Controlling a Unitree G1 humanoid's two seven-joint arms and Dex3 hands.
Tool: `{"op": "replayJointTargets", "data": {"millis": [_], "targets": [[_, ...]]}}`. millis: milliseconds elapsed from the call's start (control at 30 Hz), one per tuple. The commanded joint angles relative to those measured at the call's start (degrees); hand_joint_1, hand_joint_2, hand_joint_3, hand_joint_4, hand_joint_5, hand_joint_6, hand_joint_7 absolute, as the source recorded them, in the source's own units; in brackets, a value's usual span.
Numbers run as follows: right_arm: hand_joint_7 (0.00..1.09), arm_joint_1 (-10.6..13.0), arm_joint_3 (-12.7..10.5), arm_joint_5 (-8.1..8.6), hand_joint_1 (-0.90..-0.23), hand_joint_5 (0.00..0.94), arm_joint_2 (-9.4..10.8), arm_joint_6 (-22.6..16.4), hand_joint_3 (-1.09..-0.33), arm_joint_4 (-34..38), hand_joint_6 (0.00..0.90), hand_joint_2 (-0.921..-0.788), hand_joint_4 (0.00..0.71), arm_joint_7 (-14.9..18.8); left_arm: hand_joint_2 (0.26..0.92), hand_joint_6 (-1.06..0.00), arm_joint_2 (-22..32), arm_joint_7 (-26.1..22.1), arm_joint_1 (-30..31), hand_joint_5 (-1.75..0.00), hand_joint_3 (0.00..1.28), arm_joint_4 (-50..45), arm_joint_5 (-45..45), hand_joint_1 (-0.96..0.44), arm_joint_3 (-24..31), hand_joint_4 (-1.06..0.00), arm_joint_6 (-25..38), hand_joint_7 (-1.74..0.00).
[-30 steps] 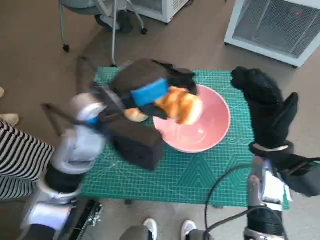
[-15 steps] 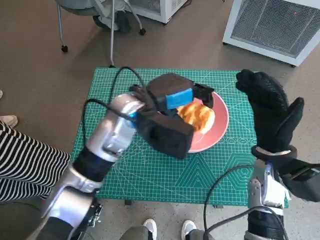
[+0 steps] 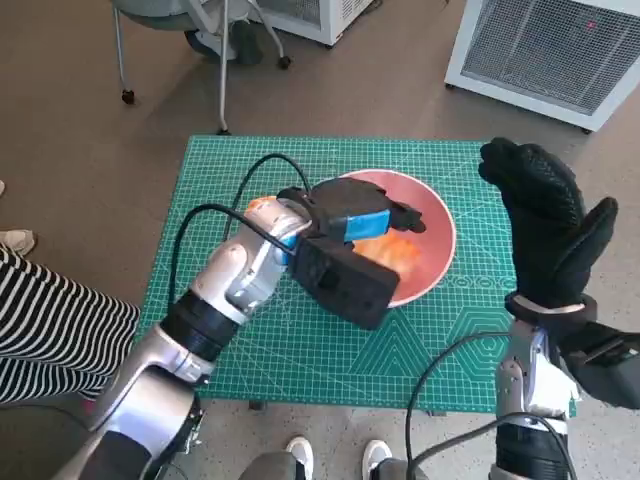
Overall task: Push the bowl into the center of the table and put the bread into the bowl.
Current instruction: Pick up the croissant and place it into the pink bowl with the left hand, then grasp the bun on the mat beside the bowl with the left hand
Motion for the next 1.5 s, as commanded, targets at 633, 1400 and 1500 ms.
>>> {"op": "replayJointTargets", "data": {"millis": [633,1400,1500], "targets": [[0.32,1.4,0.6,-0.43,-0.730,0.001,0.4,-0.9,-0.737,1.5,0.082,-0.921,0.145,-0.4,0.782,-0.22,12.9,9.8,-3.3,0.00,0.00,12.6,-6.5,-0.65,10.2,-0.07,-28.1,-0.02],[0.33,0.6,0.3,0.25,-0.731,0.000,-0.9,0.1,-0.737,1.1,0.079,-0.921,0.143,0.1,0.743,-0.24,20.7,11.3,-9.5,-0.02,0.00,31.3,-5.7,-0.56,10.6,-0.10,-37.7,-0.03],[0.33,0.4,0.2,0.36,-0.731,0.000,-1.0,0.0,-0.736,1.4,0.078,-0.921,0.144,0.4,0.737,-0.25,20.4,11.3,-9.3,-0.02,0.00,31.6,-5.4,-0.55,10.4,-0.11,-36.2,-0.03]]}}
